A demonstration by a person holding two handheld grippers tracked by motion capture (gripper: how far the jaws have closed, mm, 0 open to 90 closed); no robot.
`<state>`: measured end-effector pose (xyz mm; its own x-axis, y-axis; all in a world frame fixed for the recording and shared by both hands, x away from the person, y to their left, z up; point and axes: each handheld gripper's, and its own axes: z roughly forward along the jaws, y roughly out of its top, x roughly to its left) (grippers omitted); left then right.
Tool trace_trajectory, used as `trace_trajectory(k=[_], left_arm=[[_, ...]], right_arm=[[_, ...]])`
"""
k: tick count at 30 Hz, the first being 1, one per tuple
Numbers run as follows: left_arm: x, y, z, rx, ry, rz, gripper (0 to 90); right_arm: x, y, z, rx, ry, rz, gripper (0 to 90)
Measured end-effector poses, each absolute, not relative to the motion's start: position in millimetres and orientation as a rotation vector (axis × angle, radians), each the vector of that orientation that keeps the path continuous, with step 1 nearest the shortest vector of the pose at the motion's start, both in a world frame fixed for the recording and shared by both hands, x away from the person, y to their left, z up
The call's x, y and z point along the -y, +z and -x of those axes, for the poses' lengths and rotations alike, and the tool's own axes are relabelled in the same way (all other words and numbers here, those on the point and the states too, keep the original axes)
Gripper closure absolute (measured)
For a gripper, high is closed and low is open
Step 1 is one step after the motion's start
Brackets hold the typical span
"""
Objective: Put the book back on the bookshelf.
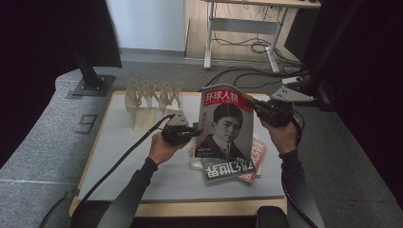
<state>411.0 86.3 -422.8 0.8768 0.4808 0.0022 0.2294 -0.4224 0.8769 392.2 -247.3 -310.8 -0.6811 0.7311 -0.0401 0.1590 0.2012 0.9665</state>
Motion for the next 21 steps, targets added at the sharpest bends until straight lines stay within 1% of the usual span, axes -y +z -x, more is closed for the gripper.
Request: trace_trajectory(k=[9,12,21], left_arm=[[-93.2,-424.2,-407.6,-0.497,0.278,-2.033,86.7],[-96.6,-425.2,-408.7,-0.499,0.265,-2.032,87.3],[-99.0,-425.9,-405.6,-0.482,0.254,-2.029,87.8]], right_arm=[[257.1,-314.7,-388.5,-1.988,1.508,-0.826,84.5],[258.5,-316.0,-387.9,-2.001,1.505,-0.825,80.1],[258.4,-327.5,-391.4,-2.043,1.514,-0.846,72.8]])
